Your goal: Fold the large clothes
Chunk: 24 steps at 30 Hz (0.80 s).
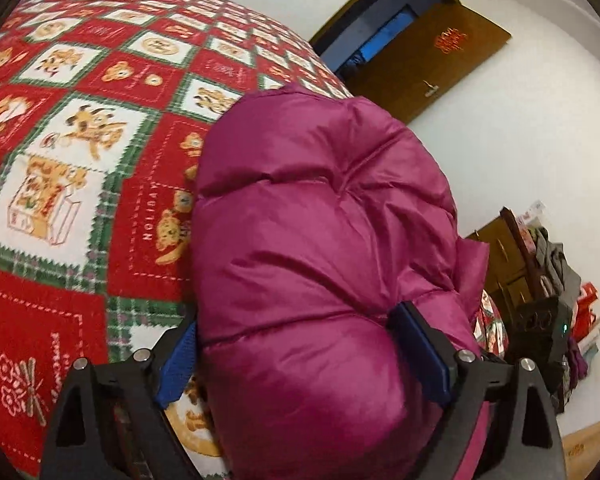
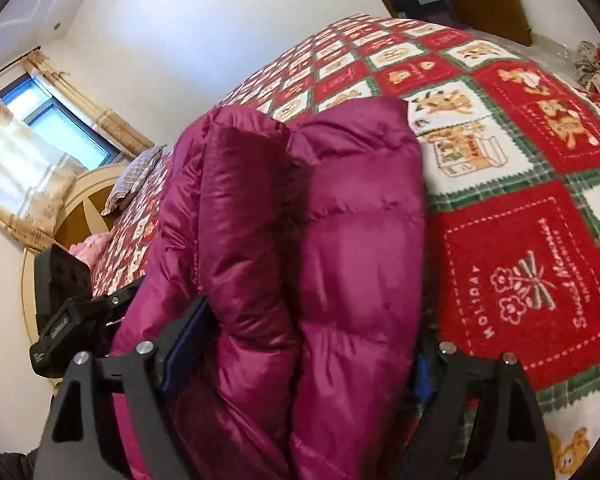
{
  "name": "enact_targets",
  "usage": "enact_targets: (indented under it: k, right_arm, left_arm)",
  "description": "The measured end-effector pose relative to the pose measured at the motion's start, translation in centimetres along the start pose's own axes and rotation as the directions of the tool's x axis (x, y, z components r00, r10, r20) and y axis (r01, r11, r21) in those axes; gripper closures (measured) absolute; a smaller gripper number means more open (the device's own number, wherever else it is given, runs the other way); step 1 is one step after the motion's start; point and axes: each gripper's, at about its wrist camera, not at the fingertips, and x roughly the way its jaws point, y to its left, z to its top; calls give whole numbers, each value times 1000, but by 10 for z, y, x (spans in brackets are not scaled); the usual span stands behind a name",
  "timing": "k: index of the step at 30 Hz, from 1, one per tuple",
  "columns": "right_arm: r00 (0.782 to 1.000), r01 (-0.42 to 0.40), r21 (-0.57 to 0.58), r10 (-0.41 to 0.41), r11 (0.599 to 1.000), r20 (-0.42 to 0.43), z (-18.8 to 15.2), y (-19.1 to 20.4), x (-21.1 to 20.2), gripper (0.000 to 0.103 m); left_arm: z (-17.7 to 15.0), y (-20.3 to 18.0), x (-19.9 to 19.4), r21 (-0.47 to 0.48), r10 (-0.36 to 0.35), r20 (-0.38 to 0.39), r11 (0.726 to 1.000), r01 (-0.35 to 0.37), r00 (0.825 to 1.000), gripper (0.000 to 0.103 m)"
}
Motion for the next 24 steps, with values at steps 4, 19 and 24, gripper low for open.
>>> enact_targets:
  k: [4,19,24]
  right_arm:
    - [1000,-3,-27,2,1000,-14,4,6,10,23]
    - [999,-12,50,14,999,-32,-51,42,-24,66]
    - [999,-21,63,18,998,44,-65,47,-71,67]
  left_arm:
    - [2,-9,9,78,43,2,996,-43,999,10]
    - [-40,-17,-52,211,13,16,977,-16,1000,31]
    - [-48,-49,-68,258,-69,16,964,63,997,31]
